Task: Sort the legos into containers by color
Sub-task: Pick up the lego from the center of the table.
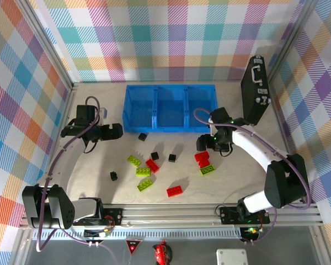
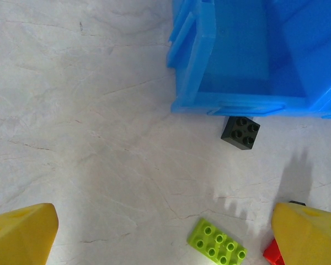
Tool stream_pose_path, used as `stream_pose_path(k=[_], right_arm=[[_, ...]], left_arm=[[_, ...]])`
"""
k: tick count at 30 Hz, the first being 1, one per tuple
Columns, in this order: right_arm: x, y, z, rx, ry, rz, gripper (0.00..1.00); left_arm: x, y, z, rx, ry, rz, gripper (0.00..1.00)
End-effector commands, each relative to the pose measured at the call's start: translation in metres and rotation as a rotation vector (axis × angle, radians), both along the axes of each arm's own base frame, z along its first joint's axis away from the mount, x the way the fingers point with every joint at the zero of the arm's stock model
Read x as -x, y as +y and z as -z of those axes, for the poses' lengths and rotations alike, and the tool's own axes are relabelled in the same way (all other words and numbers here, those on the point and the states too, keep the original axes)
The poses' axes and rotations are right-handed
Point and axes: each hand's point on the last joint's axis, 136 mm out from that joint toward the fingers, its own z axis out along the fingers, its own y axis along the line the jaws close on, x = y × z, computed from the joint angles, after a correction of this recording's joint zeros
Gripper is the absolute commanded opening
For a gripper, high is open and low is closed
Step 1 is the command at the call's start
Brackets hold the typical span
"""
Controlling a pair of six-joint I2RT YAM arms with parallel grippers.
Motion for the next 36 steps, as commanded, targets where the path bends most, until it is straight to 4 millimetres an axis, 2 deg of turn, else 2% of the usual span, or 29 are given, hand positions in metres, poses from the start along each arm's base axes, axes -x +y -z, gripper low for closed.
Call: stream_pose_path(k=[1,8,15,29,36], right_arm=[[0.006,0.004,0.005,0.046,0.038,-0.053,0.82],[0.012,0.020,0.025,0.116,0.078,-0.162,0.84],[0.012,0.020,0.044,0.229,0.115,-0.229,0.86],[0.005,0.016,0.057,0.304,0.129,-0.243,0.85],[0.004,0.017,0.062,0.308,0.136,-0.240,0.81]], left_arm=[[-0.001,-0.001,-0.009,0.011,-0.040,0.020,0.99],[0.002,0.000,-0.009,0.006,-0.040,0.017,0.99],[0.003,0.000,-0.009,0.007,-0.037,0.017,0.99],[0.003,0.000,-0.008,0.000,-0.035,0.019,0.99],[0.003,0.000,-0.007,0.002,-0.031,0.019,0.99]])
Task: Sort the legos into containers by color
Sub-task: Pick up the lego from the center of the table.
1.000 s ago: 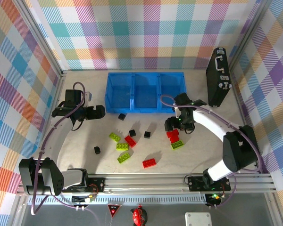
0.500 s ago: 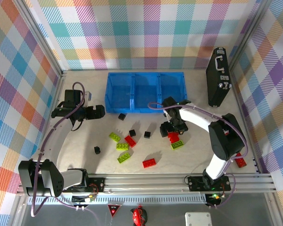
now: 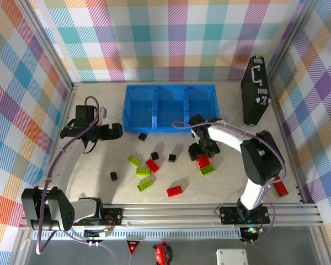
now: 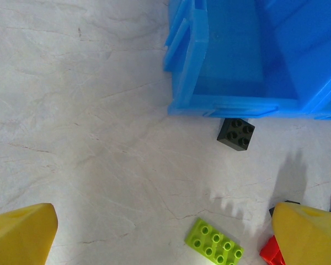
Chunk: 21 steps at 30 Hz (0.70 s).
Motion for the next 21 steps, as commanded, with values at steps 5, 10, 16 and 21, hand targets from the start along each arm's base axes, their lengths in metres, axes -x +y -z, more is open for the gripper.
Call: stream_pose_path(k=[5,10,16,21], right_arm=[[-0.0019,0.0020,0.0047,0.016,0.012,-0.010,0.77],[-0.0023,0.0032,0.0062,0.014,0.016,-0.010,0.73],[-0.0029,0.0041,0.0046,0.012,0.015,-0.012,0.69],[-0.0037,0.0041,0.0028,0.014,0.012,-0.009,0.68]], left_arm=[[0.0018,0.0019,-0.0010,-0.006,-0.012,0.012,0.99],[0.0014,0.0015,0.0003,-0.005,-0.006,0.014,0.99],[0.0015,0.0016,0.0013,-0.007,-0.002,0.015,0.99],[0.0008,0.0020,0.0013,-0.008,-0.002,0.013,0.99]])
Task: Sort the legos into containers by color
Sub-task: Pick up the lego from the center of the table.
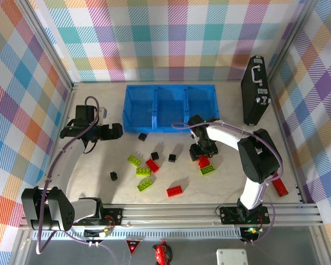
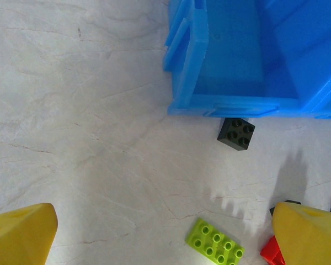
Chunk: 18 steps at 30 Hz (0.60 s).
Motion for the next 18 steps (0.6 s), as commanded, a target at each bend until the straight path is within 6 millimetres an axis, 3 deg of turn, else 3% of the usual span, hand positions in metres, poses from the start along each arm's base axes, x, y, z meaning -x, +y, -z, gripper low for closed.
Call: stream_pose_path(k=[1,18], right_arm=[[-0.003,0.003,-0.004,0.004,-0.003,-0.009,0.69],[-0.018,0.005,-0.027,0.008,-0.044,0.010,0.68]], left_arm=[[0.001,0.002,0.002,-0.005,0.002,0.010,0.99],[0.000,0.002,0.003,-0.011,0.008,0.012,0.99]])
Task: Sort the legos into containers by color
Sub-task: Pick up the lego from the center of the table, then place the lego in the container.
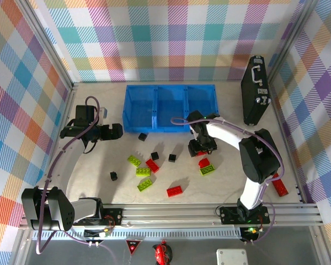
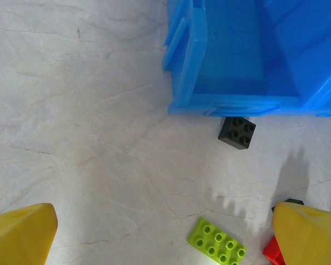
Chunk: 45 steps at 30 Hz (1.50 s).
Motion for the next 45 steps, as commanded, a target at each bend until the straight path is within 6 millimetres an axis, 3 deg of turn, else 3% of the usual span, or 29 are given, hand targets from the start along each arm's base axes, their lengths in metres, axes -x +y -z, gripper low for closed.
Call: stream_pose_path(k=[1,12,24,35,45], right_arm=[[-0.004,-0.001,-0.011,0.015,-0.004,0.013,0.68],[-0.043,-0.003,-0.042,-0.026,-0.046,0.103,0.67],[-0.089,-0.004,-0.063,-0.077,-0.072,0.230,0.63],[-0.128,-0.003,-0.059,-0.073,-0.073,0.275,0.63],[-0.146,-0.004,-0.045,-0.084,-0.051,0.294,0.63]], left_arm=[[0.001,0.003,0.003,-0.003,0.012,0.000,0.99],[0.001,0.003,0.004,-0.003,0.013,0.001,0.99],[0.001,0.002,0.003,0.000,0.013,0.005,0.99],[0.002,0.001,0.003,0.001,0.012,0.007,0.99],[0.001,0.001,0.002,0.002,0.009,0.008,1.00]])
